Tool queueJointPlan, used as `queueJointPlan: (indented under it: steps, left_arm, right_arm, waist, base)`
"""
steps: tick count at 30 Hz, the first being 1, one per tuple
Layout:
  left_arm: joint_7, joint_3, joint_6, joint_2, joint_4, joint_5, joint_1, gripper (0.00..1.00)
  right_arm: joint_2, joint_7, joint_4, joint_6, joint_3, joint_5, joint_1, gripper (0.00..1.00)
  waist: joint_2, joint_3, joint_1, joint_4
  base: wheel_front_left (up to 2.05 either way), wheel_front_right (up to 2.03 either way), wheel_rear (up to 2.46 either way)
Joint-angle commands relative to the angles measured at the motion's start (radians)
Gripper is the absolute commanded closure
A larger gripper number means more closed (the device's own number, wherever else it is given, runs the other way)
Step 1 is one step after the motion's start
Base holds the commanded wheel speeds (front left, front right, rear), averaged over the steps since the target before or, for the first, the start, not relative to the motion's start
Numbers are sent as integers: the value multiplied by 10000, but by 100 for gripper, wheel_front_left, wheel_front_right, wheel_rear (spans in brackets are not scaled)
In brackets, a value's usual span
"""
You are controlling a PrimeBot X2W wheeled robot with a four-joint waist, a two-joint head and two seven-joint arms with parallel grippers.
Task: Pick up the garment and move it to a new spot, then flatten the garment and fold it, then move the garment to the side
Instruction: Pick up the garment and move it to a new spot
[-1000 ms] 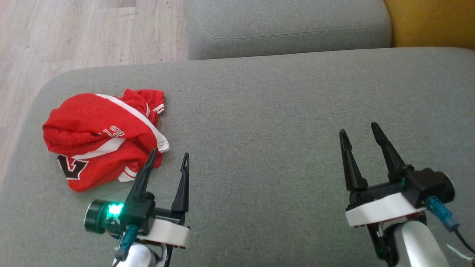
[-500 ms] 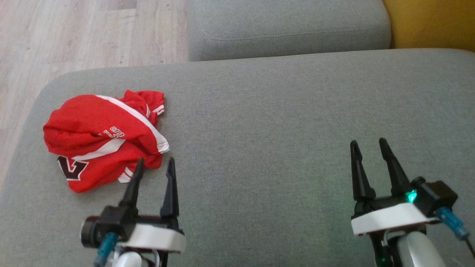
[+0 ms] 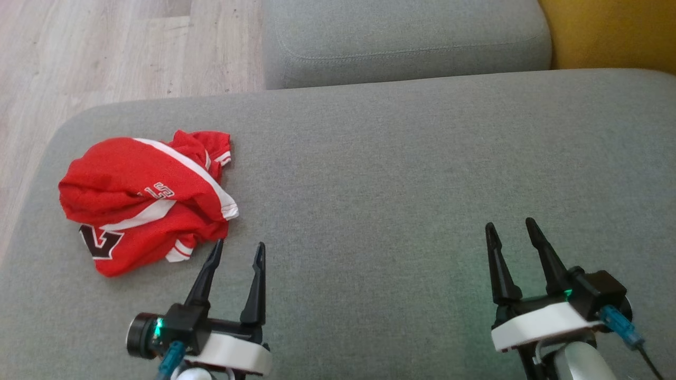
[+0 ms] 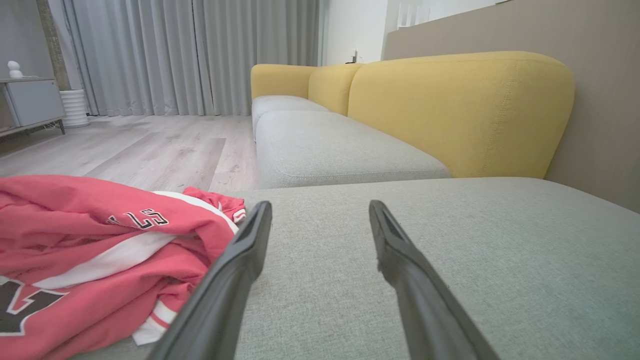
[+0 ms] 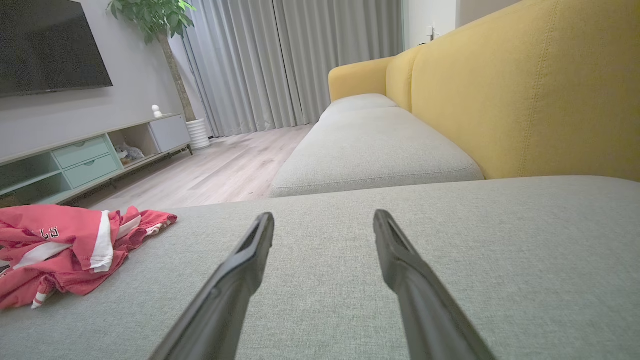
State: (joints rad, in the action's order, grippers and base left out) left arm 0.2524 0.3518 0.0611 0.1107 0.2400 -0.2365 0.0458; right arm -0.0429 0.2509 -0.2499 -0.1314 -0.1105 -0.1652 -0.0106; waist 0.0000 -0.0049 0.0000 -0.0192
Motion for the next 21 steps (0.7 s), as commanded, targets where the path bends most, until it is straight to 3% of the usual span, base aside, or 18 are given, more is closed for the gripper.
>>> queueJointPlan:
  steps: [1,21]
  left_arm:
    - [93,-502,-74,-78,-277,94,305,0]
    - [93,-1639,-331,-265,51,452,13,0]
  right_arm:
    - [-73,109,327,7,-268,36,-473,0]
    - [-73,109,644,7,-1370,-485,-265,0]
  waist:
    - [0,-2,0,26]
    - [0,-341,0,1595]
  base:
    - [0,0,0]
    - [0,0,0]
